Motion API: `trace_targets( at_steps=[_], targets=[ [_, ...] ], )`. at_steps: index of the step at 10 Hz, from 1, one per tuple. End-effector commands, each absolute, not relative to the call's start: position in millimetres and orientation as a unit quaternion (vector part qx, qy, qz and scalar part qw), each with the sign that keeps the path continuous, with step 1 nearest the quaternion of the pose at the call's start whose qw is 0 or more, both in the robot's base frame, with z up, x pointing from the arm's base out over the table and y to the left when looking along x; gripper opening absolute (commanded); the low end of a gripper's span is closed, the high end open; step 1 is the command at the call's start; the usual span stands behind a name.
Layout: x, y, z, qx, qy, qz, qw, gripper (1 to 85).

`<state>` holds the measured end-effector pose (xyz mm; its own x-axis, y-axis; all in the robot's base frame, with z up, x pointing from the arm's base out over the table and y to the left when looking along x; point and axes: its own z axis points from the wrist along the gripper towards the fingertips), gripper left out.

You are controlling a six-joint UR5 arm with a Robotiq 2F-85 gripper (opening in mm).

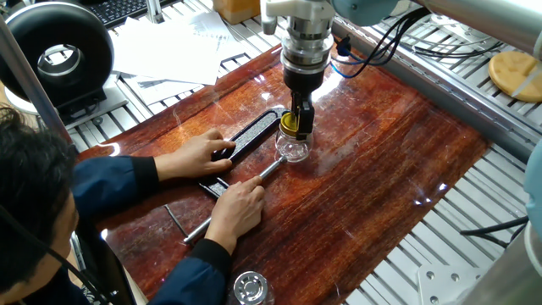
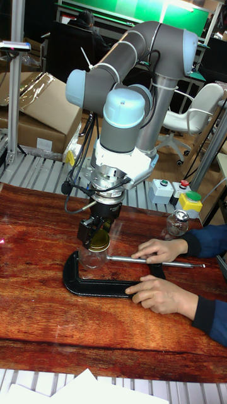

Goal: Screw the lid onto the jar

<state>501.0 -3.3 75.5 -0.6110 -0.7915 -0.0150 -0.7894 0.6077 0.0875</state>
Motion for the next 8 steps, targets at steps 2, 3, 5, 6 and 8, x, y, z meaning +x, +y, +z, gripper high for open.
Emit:
trace_targets(
  at_steps=[2, 3, 5, 6, 8],
  targets=[
    [499.9, 5.8, 75.8, 0.426, -0.903, -0.053, 0.01, 77.7],
    [500.0, 5.1, 75.9, 0.425, -0.904, -0.053, 0.01, 77.7],
    [497.6, 5.4, 77.3, 0.421, -0.905, -0.059, 0.015, 77.7],
    [494.1, 8.6, 78.8, 0.412, -0.908, -0.068, 0.019, 77.7],
    [493.8, 7.5, 79.7, 0.411, -0.909, -0.064, 0.023, 77.7]
  ],
)
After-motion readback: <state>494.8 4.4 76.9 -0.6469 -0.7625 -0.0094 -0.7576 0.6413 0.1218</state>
